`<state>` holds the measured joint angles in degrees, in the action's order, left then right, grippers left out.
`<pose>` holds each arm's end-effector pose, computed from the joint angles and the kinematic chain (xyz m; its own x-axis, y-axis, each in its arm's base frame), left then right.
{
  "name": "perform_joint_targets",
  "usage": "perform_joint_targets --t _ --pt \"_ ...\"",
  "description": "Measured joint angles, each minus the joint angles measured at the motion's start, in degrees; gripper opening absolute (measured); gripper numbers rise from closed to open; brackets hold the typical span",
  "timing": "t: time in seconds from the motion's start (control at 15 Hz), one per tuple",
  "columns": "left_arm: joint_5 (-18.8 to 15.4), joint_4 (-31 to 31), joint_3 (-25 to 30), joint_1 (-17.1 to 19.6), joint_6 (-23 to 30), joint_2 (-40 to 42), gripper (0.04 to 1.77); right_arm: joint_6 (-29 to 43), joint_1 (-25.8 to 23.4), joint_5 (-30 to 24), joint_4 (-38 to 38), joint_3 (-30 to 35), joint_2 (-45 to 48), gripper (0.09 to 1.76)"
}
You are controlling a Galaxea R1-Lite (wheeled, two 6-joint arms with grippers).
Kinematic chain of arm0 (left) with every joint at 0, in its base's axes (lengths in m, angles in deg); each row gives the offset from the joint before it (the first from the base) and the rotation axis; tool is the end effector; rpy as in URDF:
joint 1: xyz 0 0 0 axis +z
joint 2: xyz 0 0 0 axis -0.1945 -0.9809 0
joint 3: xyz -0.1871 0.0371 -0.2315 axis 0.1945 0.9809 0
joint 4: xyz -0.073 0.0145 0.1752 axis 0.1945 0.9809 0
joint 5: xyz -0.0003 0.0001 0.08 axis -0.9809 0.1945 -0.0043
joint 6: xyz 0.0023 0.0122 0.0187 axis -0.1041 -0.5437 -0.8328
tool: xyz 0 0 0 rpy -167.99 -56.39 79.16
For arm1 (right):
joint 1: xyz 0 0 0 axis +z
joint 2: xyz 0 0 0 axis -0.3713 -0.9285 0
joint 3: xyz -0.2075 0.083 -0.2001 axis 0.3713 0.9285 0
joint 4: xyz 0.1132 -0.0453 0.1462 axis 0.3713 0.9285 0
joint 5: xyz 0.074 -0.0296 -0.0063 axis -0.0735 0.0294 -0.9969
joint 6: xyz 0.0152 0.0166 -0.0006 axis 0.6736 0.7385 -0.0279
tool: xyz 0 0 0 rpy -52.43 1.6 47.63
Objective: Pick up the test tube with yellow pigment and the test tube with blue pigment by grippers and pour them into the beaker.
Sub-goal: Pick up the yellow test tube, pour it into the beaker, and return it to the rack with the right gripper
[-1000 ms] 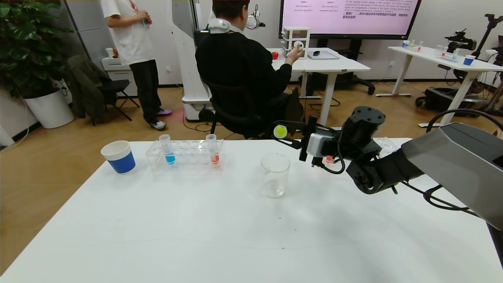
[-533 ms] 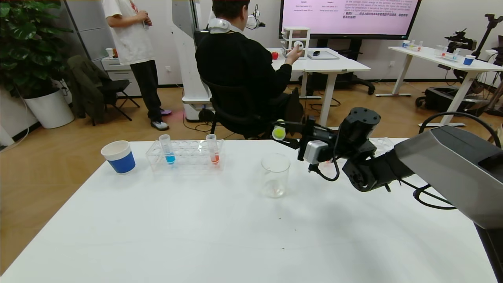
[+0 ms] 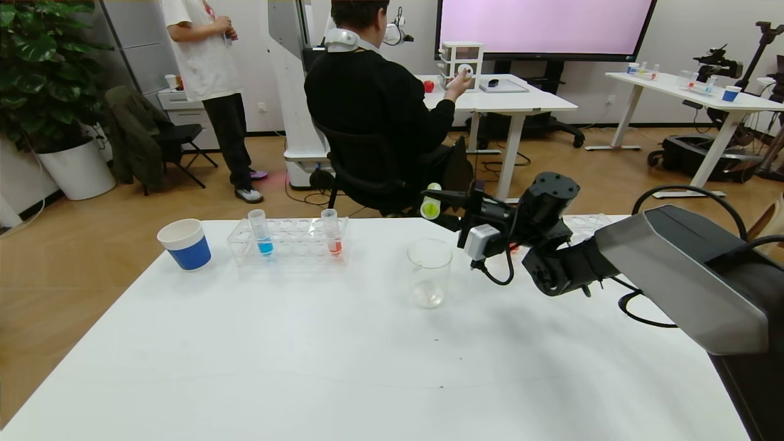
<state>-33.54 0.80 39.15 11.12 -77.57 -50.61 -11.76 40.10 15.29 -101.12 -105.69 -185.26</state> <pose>-0.0226 0.0001 0.0751 1.0000 -0.0004 -0.0055 0.0004 1.0000 0.0005 0.4650 0.1730 0.1126 0.2783 0.9450 0.1716 -0.0796 0.2007 -0.9764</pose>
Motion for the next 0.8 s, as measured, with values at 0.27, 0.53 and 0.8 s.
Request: perform_joint_targets --t 0.27,0.53,0.8 --pt "0.02 0.00 0.00 0.00 0.00 0.00 1.75 -0.91 -0.61 -0.09 0.00 -2.22 -1.68 0.51" --pt "-0.02 0.00 0.00 0.00 0.02 0.00 1.75 -1.90 -0.85 -0.17 0.12 -4.95 -2.76 0.51" --pt "0.00 0.00 0.00 0.00 0.02 0.00 1.75 -3.36 -0.96 -0.17 0.48 -6.44 -3.25 0.51"
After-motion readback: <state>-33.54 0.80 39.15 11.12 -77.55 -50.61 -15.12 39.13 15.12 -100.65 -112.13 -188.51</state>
